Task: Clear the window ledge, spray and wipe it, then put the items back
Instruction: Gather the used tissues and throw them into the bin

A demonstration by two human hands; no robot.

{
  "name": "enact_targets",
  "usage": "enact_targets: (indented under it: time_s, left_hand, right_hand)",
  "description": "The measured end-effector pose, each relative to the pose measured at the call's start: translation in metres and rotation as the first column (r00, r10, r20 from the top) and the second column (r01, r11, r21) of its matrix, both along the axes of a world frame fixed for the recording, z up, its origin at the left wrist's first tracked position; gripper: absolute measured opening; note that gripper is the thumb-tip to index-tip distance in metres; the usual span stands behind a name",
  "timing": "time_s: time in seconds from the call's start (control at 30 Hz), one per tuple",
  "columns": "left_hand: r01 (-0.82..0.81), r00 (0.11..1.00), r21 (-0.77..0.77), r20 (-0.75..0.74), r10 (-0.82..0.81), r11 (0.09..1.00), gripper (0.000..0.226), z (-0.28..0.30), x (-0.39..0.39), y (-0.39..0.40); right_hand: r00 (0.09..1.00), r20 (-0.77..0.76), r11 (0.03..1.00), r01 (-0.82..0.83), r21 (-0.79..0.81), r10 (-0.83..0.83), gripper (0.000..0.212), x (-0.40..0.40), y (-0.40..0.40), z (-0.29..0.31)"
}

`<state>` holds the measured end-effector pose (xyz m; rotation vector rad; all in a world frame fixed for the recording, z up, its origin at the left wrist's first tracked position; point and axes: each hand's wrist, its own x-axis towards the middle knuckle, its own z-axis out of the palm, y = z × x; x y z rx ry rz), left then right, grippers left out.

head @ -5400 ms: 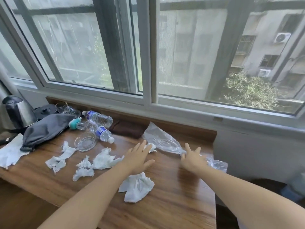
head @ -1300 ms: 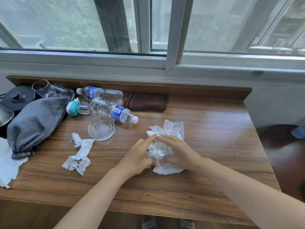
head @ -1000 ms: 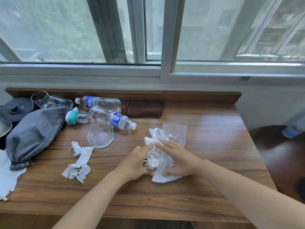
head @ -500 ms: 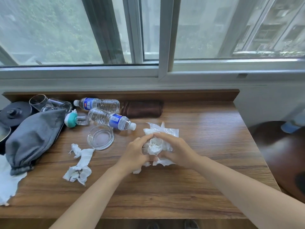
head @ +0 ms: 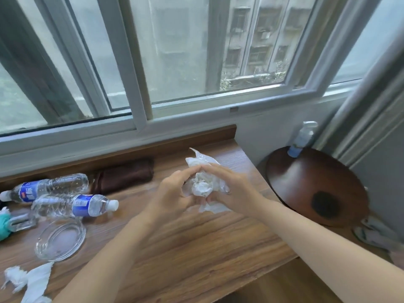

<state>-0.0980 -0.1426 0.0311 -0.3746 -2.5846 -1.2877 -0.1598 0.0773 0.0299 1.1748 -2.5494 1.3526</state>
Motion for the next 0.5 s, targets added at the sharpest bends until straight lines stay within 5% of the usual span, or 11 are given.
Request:
enact_targets:
  time_s: [0.5]
  left_hand:
    - [0.368, 0.929, -0.027, -0.027, -0.369, 0.929, 0.077, 0.027, -0.080, 0.316]
  right_hand:
    - [0.923, -0.051, 0.925, 0.379, -0.037, -0.381, 0.078, 0.007, 0.315, 0.031]
